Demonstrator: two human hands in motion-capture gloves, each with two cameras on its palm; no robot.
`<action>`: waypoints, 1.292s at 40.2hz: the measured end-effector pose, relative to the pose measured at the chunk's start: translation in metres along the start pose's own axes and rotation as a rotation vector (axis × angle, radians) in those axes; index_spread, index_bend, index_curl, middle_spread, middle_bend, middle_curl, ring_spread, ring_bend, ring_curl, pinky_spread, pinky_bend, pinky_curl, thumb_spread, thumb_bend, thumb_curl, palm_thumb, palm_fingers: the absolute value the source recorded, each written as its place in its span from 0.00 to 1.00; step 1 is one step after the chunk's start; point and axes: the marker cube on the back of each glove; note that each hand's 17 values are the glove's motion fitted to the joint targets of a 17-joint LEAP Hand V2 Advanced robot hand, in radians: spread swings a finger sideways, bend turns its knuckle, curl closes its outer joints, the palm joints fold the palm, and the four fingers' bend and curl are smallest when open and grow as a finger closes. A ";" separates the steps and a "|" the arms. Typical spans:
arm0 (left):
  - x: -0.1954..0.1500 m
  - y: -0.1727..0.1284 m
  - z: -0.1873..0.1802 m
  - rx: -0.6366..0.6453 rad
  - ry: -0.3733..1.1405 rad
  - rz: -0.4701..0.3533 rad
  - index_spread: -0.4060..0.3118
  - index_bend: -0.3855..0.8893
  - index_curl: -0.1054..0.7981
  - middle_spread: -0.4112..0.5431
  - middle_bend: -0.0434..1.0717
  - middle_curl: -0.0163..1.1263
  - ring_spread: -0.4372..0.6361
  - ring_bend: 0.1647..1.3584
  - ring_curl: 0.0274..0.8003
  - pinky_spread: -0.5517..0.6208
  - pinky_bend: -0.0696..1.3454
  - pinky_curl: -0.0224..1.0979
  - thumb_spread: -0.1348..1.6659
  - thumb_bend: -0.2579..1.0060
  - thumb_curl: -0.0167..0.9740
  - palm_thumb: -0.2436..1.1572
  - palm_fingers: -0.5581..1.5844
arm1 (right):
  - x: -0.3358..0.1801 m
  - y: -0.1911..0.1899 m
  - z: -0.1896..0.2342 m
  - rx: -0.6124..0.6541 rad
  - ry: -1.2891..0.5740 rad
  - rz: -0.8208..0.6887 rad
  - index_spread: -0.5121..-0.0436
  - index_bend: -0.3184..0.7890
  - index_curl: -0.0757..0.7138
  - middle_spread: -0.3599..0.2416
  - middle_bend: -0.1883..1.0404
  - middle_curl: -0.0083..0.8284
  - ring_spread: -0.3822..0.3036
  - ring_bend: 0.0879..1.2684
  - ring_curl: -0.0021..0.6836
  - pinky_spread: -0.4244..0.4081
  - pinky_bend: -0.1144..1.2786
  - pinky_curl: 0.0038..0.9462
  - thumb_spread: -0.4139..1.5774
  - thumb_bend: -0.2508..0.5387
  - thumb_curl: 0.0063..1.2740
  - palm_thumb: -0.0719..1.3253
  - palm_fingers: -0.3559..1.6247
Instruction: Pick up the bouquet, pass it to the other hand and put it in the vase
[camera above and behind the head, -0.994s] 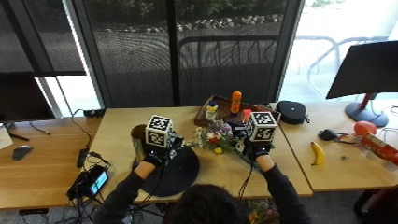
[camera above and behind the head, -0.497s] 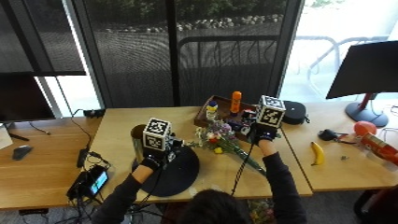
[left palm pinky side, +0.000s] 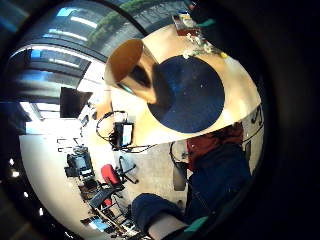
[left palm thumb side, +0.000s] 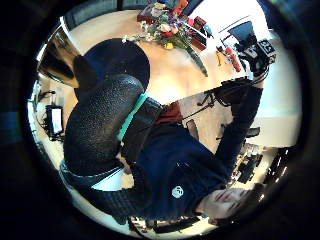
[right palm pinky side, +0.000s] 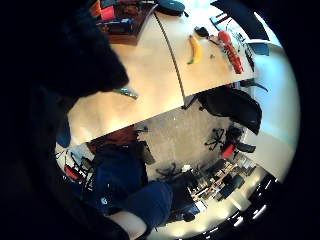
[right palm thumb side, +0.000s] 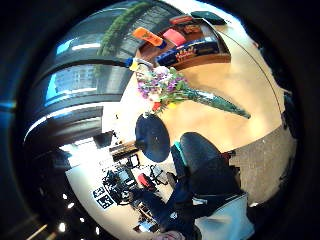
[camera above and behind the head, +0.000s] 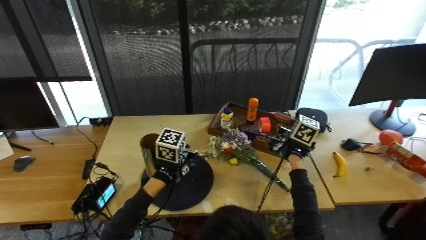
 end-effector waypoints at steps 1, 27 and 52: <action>0.001 0.000 0.000 -0.002 0.002 0.003 0.52 0.41 0.43 0.58 0.20 0.30 0.63 0.30 0.32 0.68 0.35 0.32 0.75 0.19 0.25 0.29 0.39 | 0.002 -0.010 0.003 0.022 -0.001 -0.015 0.69 0.35 0.27 0.46 0.42 0.50 0.36 0.45 0.54 0.56 0.52 0.39 0.78 0.35 0.22 0.42 0.50; -0.004 0.000 0.010 -0.029 -0.004 0.005 0.51 0.41 0.44 0.57 0.20 0.32 0.63 0.30 0.34 0.68 0.35 0.34 0.75 0.19 0.27 0.28 0.38 | 0.040 -0.140 0.134 0.195 -0.014 0.106 0.66 0.37 0.29 0.42 0.42 0.56 0.31 0.43 0.58 0.57 0.52 0.38 0.70 0.29 0.28 0.54 0.49; -0.015 0.001 0.028 -0.131 -0.067 -0.032 0.51 0.41 0.45 0.57 0.20 0.33 0.63 0.29 0.35 0.68 0.34 0.34 0.75 0.19 0.28 0.29 0.38 | 0.012 -0.138 0.155 0.266 0.002 0.209 0.55 0.52 0.56 0.25 0.51 0.65 0.21 0.41 0.65 0.29 0.29 0.34 0.74 0.43 0.34 0.81 0.80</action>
